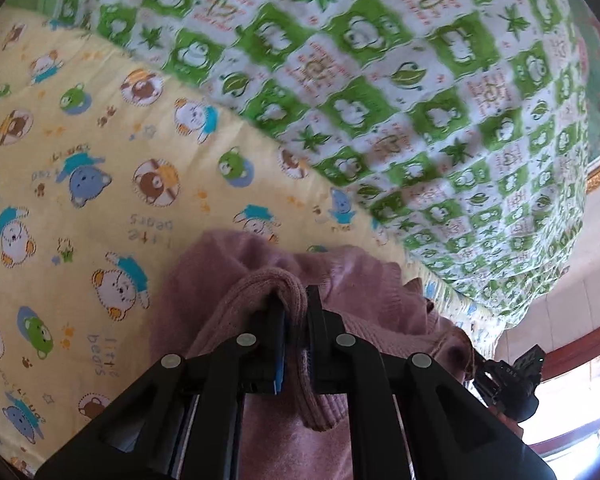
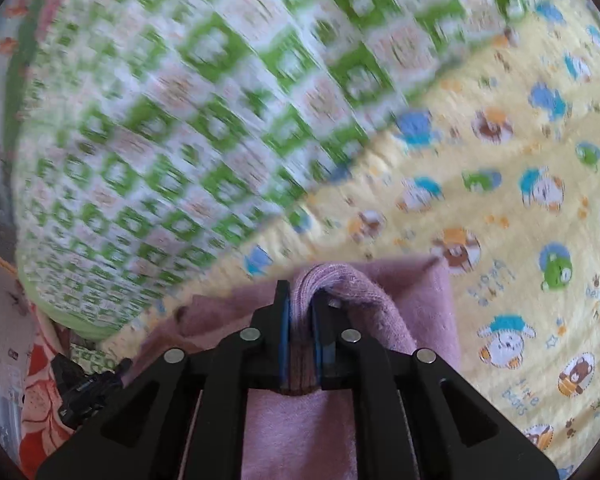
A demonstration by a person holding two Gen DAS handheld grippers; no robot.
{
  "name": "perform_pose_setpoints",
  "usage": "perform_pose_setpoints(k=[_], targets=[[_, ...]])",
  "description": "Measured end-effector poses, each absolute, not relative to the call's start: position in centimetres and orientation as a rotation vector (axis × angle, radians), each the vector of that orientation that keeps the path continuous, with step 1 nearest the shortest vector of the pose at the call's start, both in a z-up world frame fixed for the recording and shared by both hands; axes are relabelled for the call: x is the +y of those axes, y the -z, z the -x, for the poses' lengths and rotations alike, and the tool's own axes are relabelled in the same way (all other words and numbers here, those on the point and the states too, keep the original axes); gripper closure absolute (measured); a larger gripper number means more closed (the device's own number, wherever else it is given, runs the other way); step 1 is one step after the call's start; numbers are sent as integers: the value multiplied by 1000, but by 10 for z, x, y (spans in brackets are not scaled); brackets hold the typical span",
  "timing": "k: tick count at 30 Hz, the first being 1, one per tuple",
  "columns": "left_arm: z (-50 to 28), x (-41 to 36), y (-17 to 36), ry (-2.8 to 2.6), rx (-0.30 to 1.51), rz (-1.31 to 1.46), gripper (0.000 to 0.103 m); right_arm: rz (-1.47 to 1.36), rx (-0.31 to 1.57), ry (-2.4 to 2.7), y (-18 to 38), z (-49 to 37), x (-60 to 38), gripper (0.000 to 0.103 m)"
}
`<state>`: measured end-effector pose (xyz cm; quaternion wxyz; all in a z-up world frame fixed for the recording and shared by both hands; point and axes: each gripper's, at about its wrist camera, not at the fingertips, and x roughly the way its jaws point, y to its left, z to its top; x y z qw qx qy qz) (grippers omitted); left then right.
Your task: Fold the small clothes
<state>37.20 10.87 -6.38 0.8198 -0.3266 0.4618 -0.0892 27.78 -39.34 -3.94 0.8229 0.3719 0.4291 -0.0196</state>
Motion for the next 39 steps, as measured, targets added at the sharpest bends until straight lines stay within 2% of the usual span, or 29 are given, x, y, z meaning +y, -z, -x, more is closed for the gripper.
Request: perform_pose_setpoints(k=[2, 4, 5, 6, 8, 12, 15, 22, 26, 27, 31, 33, 38, 39], targets=[[-365, 113, 60, 179, 971, 692, 91, -826, 933, 36, 50, -274, -396, 89], [-356, 119, 53, 176, 953, 689, 80, -840, 902, 40, 45, -264, -399, 83], [-350, 123, 47, 155, 936, 677, 74, -838, 886, 49, 41, -259, -401, 73], [-344, 127, 42, 133, 922, 667, 62, -834, 866, 64, 36, -254, -403, 56], [-331, 139, 32, 119, 889, 681, 59, -821, 804, 91, 22, -241, -409, 44], [-305, 139, 16, 199, 869, 709, 59, -812, 752, 64, 2, -225, -409, 44], [-291, 101, 10, 305, 913, 621, 56, -764, 743, 3, -8, -215, -387, 44], [-283, -4, 36, 502, 1054, 421, 53, -510, 858, -325, -2, -227, -276, 44], [-303, -28, 59, 513, 1111, 359, 53, -521, 946, -453, 22, -247, -246, 44], [-312, -31, 67, 483, 1126, 323, 54, -525, 970, -457, 30, -253, -244, 44], [-340, -19, 84, 435, 1145, 270, 77, -491, 1015, -364, 55, -279, -258, 46], [-351, -4, 80, 411, 1116, 293, 78, -440, 962, -284, 52, -288, -275, 52], [-377, 56, 74, 215, 1035, 378, 76, -460, 844, -62, 48, -303, -337, 52], [-381, 63, 76, 188, 1036, 380, 86, -478, 839, -48, 50, -305, -346, 54]])
